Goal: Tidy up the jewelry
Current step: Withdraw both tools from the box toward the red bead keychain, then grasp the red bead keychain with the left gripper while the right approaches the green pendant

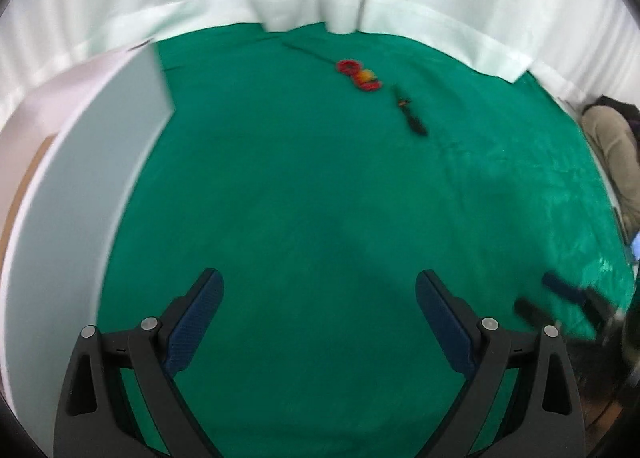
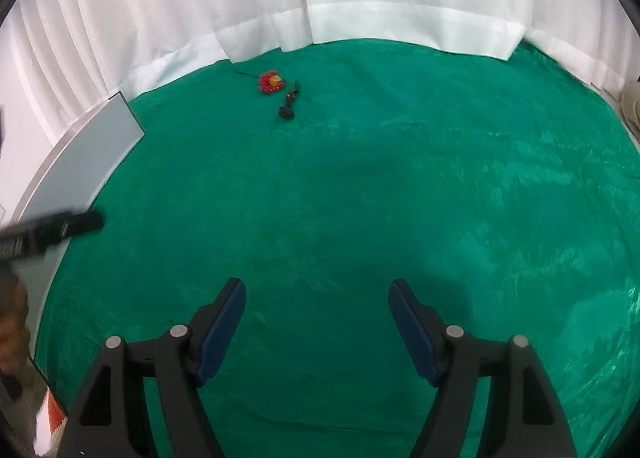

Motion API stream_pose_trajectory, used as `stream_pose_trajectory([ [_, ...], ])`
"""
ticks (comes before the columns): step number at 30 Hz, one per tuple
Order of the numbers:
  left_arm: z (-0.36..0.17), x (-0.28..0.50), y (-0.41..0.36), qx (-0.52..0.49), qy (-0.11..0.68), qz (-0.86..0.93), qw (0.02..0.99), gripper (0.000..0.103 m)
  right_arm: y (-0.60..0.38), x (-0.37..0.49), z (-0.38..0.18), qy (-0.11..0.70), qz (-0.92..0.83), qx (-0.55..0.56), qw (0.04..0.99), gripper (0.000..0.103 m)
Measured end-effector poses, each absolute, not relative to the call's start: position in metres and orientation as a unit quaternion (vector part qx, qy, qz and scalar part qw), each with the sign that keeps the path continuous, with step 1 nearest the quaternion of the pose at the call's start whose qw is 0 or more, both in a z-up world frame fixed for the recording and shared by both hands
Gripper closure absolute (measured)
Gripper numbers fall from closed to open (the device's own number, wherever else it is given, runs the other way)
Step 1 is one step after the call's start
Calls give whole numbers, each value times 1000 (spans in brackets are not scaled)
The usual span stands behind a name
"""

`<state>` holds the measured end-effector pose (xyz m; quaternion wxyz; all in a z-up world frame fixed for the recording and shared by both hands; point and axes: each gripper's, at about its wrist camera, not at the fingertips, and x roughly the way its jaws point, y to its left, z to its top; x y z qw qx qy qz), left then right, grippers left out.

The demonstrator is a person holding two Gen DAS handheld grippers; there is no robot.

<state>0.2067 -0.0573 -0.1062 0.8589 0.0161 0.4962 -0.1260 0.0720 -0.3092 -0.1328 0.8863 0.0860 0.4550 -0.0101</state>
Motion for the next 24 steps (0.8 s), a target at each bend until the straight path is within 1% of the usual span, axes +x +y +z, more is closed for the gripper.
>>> stream_pose_trajectory([
  [3,-101,245,-73,6,500,-151,853,6,-314,70,-137,457,-6,92,885,28],
  [8,-91,332,-90,-49,507,-173,843,6,-318,65,-138,458,2,103,883,28],
  [12,-106,402,-110,-98,529,-179,824,8,-320,63,-137,455,10,111,884,28],
  [13,-111,418,-117,-100,534,-177,821,9,-321,63,-137,454,12,113,884,28],
  [14,-116,428,-123,-99,536,-171,821,13,-322,62,-137,454,13,115,883,28],
  [16,-128,448,-137,-83,544,-156,820,18,-324,63,-138,456,16,118,882,28],
  [18,-139,460,-146,-67,547,-141,822,26,-327,64,-138,456,16,119,882,28],
  [19,-144,462,-149,-64,548,-135,823,29,-328,63,-138,456,16,121,881,28],
  [21,-149,463,-154,-53,538,-128,831,40,-331,63,-138,455,20,125,881,28],
  [22,-149,459,-157,-39,526,-127,840,49,-332,63,-139,455,20,126,881,28],
  [23,-150,456,-159,-27,525,-129,841,65,-333,64,-139,454,19,128,882,28],
  [24,-149,452,-161,-11,518,-127,846,77,-334,64,-140,453,18,130,882,28],
])
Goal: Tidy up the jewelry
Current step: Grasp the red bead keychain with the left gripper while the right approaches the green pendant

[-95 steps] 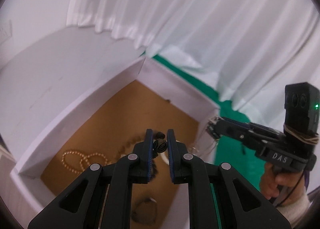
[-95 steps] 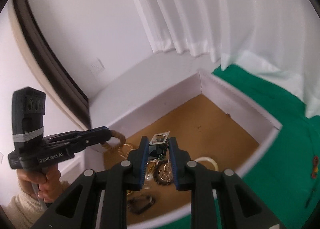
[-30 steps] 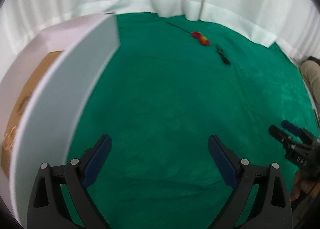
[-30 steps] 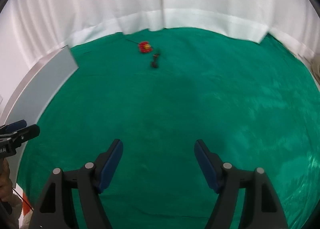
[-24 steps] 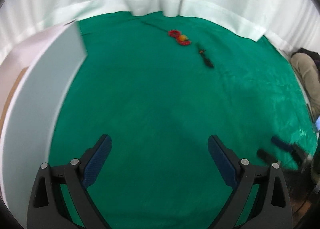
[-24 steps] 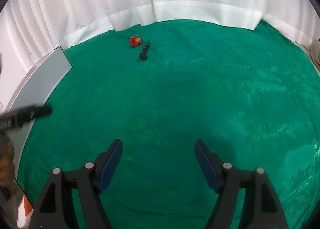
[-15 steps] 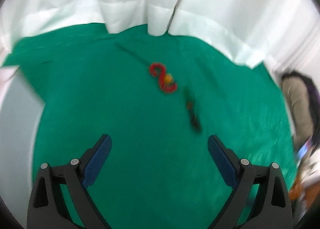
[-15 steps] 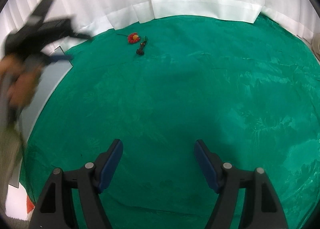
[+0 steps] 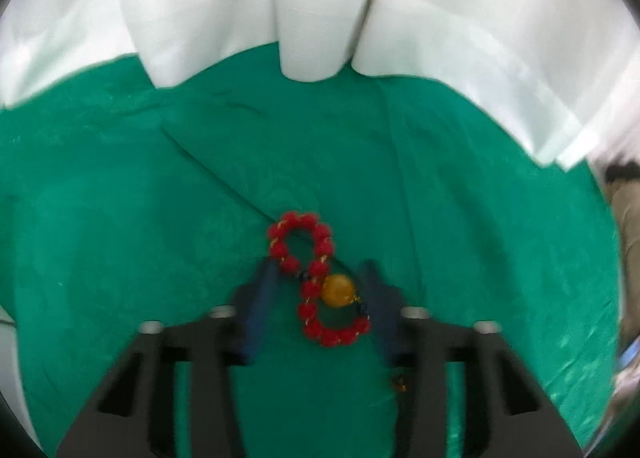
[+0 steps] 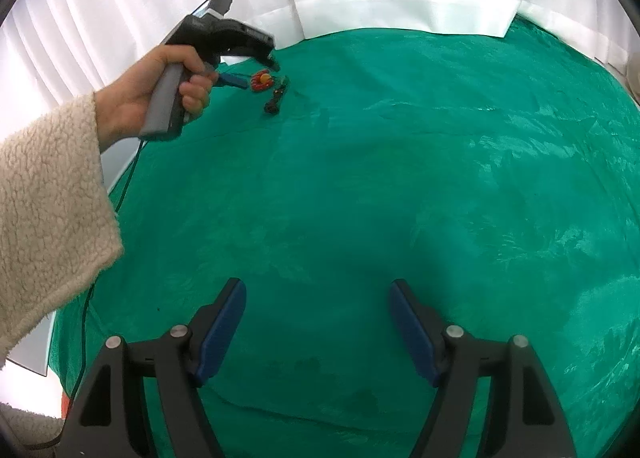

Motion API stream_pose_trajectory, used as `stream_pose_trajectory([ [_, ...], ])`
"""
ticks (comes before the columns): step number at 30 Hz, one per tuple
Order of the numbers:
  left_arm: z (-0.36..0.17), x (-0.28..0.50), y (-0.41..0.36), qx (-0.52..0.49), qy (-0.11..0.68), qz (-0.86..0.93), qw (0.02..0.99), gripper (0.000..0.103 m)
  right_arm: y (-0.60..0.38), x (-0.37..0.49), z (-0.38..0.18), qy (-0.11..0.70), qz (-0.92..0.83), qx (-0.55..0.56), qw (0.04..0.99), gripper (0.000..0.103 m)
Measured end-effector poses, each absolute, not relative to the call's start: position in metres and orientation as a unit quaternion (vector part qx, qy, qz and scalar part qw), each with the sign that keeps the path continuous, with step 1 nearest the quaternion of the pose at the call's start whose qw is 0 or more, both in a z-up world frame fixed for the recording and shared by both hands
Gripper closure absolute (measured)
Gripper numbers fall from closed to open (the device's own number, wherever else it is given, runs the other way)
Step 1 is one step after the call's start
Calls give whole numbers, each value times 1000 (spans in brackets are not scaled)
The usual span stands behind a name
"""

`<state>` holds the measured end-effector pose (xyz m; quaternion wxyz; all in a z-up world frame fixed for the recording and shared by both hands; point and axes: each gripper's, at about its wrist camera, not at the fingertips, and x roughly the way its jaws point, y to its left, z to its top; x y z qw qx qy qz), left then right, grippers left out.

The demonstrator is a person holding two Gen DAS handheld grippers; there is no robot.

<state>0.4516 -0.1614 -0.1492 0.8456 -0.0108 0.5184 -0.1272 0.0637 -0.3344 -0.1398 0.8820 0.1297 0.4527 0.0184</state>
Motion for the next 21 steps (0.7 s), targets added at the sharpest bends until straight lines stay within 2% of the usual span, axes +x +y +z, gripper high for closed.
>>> stream_pose_trajectory([
  [1,-149,446,-163,0,518,-136,845,84,-335,64,-139,451,18,131,883,28],
  [2,-149,443,-161,1,520,-142,842,86,-335,65,-139,451,17,132,883,28],
  [10,-115,402,-111,-61,506,-178,841,86,-338,64,-136,450,14,145,881,28],
  [15,-96,350,-70,-75,489,-183,849,86,-335,65,-126,449,20,143,882,28],
  [21,-102,269,-16,-83,482,-152,859,86,-334,103,-96,473,67,149,866,28],
])
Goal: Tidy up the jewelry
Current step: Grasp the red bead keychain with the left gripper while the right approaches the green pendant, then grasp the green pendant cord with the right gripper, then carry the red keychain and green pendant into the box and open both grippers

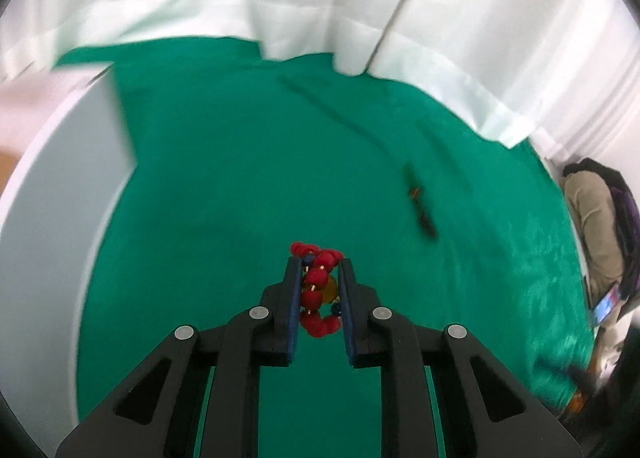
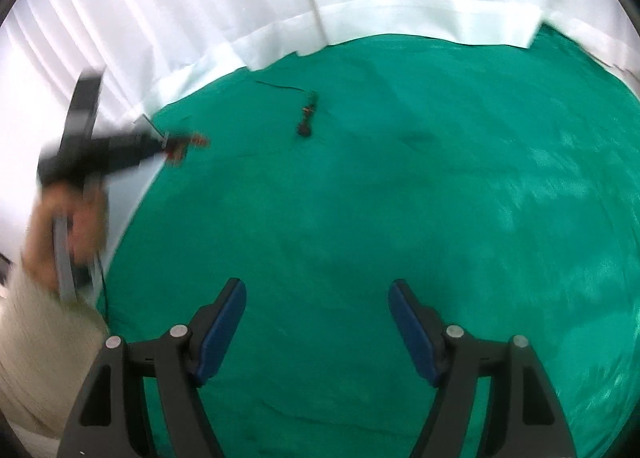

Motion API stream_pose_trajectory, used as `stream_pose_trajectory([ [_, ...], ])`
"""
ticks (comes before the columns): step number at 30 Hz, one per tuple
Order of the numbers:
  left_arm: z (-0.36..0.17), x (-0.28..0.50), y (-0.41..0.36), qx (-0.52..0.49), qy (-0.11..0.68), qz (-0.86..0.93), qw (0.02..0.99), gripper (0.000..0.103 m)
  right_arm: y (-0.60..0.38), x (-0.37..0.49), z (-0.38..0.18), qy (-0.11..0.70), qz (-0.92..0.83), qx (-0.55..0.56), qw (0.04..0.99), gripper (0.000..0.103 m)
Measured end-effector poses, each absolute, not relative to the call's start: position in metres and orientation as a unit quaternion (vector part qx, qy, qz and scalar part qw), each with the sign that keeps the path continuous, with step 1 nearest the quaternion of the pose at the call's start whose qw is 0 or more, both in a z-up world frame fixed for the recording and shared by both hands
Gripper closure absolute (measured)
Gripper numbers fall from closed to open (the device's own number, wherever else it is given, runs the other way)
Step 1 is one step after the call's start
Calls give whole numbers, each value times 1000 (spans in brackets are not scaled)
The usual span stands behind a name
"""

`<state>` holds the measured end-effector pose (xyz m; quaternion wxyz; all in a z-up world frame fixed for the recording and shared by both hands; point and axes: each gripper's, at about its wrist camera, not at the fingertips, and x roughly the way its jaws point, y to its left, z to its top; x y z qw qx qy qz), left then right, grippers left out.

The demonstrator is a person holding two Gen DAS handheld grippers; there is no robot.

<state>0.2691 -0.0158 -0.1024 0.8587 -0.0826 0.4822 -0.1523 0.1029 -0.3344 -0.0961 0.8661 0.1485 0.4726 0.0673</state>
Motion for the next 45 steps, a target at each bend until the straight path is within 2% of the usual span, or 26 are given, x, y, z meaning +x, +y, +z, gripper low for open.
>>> stream_pose_trajectory([
  [5,-111,232,9,-85,487,-135,859,86,-339,178,-72,486,106,177,849,28],
  [8,-110,216,21,-87,486,-127,861,86,-336,242,-80,505,106,165,841,29],
  [9,-110,214,24,-89,485,-126,861,86,-335,263,-87,515,98,159,837,33],
  [10,-109,211,27,-93,486,-124,860,86,-334,282,-93,526,90,154,832,49],
  [11,-109,210,30,-96,486,-122,860,86,-332,302,-100,534,79,152,828,58],
  [16,-111,205,45,-100,486,-108,862,86,-320,365,-126,562,42,121,817,58],
  [18,-113,204,48,-99,486,-105,862,86,-305,375,-135,572,40,89,814,62],
  [21,-115,203,48,-100,488,-104,861,86,-290,384,-142,574,15,34,818,78],
  [22,-114,203,47,-98,488,-104,861,86,-286,385,-143,576,9,15,817,90],
  [23,-113,202,47,-96,487,-103,862,86,-282,384,-142,576,1,-6,817,95],
  [33,-74,187,45,-96,451,-111,880,86,-283,326,-80,522,61,19,850,95],
  [45,20,137,56,-149,404,-183,884,86,-235,242,25,444,175,-1,879,95],
])
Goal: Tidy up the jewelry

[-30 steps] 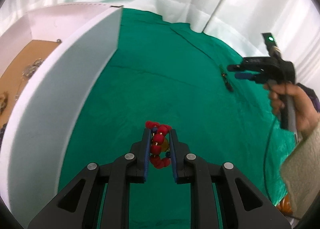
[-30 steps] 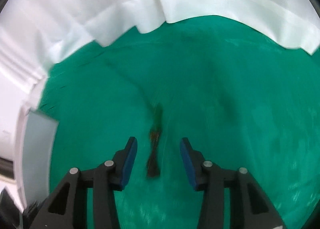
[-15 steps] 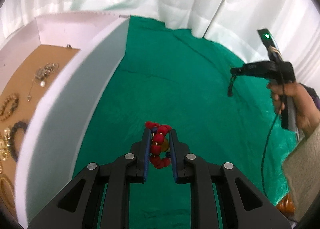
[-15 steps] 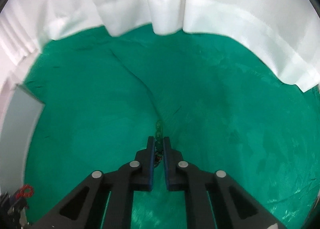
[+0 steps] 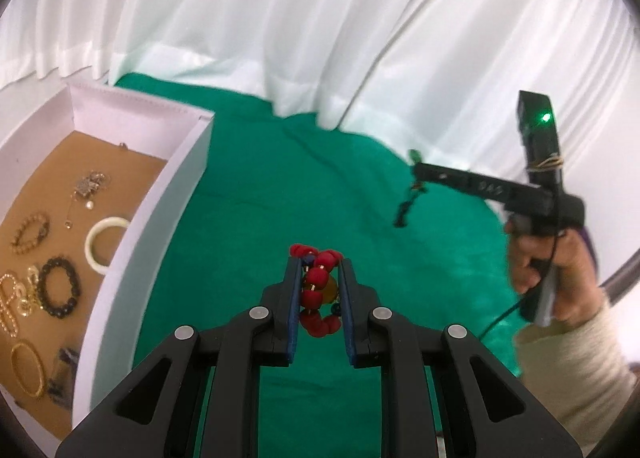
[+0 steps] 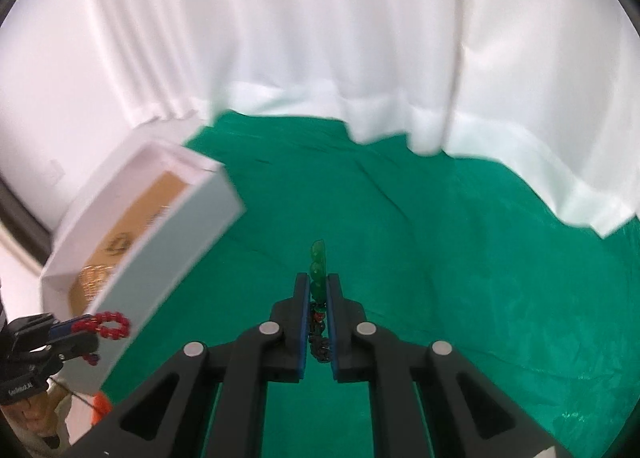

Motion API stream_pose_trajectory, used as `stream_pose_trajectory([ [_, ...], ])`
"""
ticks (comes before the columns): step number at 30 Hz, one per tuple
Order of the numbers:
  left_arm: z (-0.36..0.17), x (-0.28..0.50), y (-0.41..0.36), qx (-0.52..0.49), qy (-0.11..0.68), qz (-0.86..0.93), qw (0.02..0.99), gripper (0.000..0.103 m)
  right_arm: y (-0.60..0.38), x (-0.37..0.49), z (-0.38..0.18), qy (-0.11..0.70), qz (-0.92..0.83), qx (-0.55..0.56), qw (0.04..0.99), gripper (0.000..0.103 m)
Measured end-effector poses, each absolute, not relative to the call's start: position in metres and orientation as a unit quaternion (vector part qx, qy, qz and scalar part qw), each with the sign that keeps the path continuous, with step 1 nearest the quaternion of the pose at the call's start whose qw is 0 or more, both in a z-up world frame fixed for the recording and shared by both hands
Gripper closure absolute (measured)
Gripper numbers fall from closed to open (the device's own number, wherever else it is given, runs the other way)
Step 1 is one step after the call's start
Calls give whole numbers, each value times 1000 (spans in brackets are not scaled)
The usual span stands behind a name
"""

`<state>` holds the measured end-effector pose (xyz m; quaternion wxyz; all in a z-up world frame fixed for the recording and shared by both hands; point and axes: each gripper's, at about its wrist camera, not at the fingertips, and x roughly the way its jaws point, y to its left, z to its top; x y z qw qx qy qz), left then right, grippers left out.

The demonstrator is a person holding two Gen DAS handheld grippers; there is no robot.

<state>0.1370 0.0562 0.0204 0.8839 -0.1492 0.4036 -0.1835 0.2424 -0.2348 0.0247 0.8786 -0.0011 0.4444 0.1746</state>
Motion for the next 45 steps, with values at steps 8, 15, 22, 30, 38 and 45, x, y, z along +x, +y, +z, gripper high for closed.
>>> stream_pose_trajectory([
  [8,78,88,105,-200,381,-192,882,86,-170,206,78,403,264,-9,876,95],
  [15,119,59,186,-215,344,-112,907,86,-97,204,110,379,351,5,856,95],
  [22,86,104,257,-199,364,-6,910,86,-1,236,92,395,399,1,828,95],
  [30,-6,187,282,-204,445,24,872,86,71,297,19,457,347,-79,815,95],
  [38,-63,202,291,-197,494,54,845,85,105,324,-52,496,295,-149,803,94],
  [45,-54,176,279,-135,457,110,872,26,90,322,-42,484,281,-112,821,48],
])
